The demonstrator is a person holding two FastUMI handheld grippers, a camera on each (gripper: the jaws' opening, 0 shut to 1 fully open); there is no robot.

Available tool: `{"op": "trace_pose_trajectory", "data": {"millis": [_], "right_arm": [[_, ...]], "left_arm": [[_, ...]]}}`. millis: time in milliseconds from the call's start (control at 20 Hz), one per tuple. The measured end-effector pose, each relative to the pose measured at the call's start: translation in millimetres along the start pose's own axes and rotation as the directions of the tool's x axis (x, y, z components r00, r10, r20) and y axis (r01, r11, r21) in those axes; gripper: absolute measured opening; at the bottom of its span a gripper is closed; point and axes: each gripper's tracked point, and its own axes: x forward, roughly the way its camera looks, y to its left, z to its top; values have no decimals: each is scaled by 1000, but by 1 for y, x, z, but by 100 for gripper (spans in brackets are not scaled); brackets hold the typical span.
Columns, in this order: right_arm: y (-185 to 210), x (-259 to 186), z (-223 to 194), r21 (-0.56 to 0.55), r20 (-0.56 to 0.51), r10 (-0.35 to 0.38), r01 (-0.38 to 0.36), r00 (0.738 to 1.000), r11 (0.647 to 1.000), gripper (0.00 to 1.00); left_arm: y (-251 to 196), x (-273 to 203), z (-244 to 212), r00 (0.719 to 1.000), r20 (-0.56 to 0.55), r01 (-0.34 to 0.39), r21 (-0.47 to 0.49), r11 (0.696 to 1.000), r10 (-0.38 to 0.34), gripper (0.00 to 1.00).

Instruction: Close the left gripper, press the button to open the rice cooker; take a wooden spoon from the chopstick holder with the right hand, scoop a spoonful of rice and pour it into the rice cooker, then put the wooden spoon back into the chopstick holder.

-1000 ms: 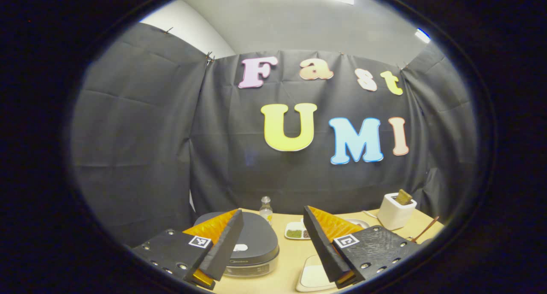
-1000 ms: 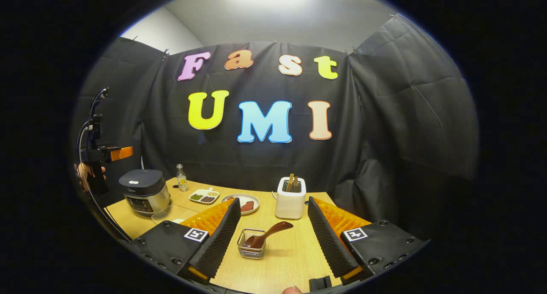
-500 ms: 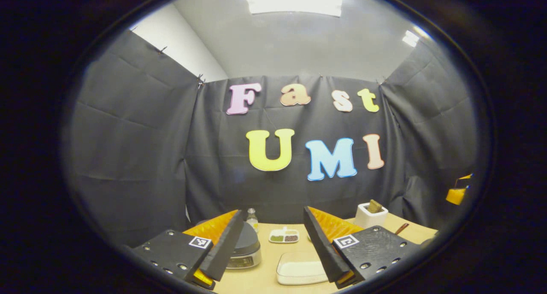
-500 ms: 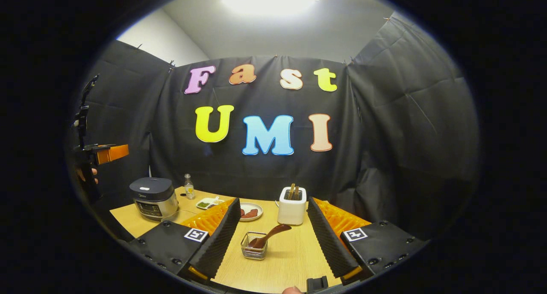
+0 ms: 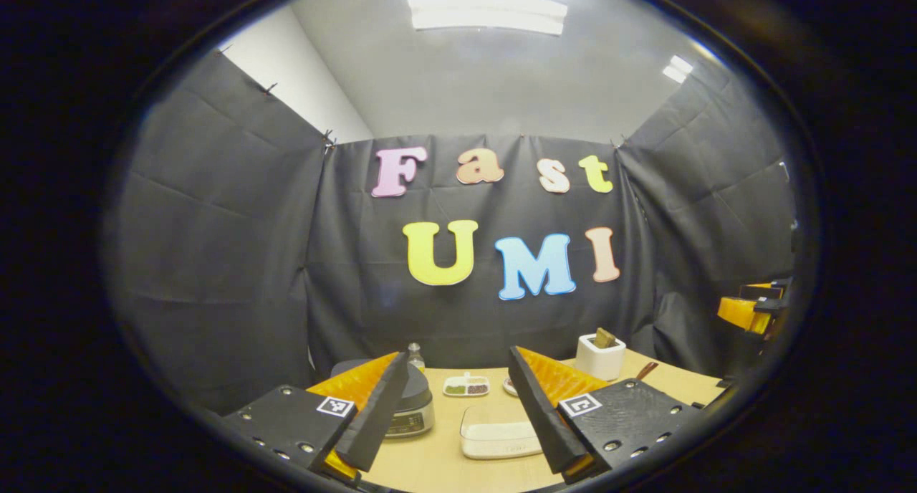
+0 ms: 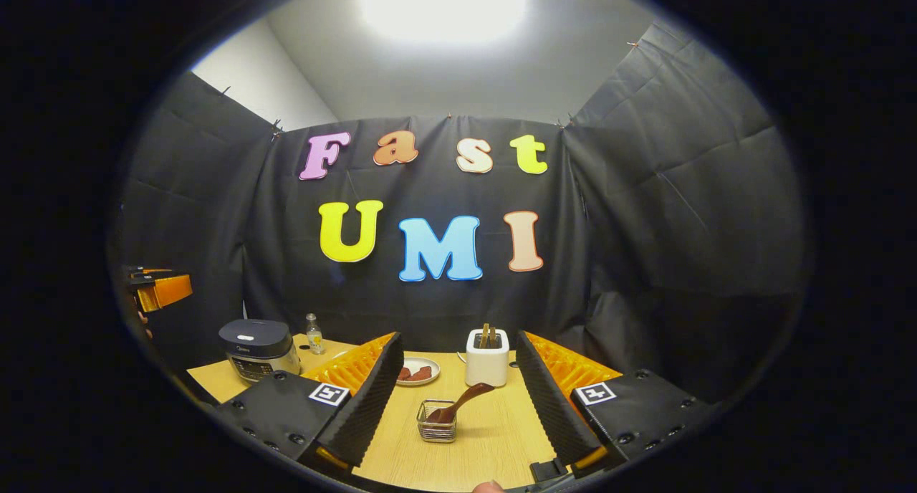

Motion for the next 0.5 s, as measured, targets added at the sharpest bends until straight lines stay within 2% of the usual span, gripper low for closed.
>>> {"op": "trace_pose_trajectory", "data": {"millis": [500], "right_arm": [[8,-12,1,24,2,-4,4,1000,1000,99]], "left_arm": [[17,-30,15,999,43,-19,-25,1000,20,87]]}}
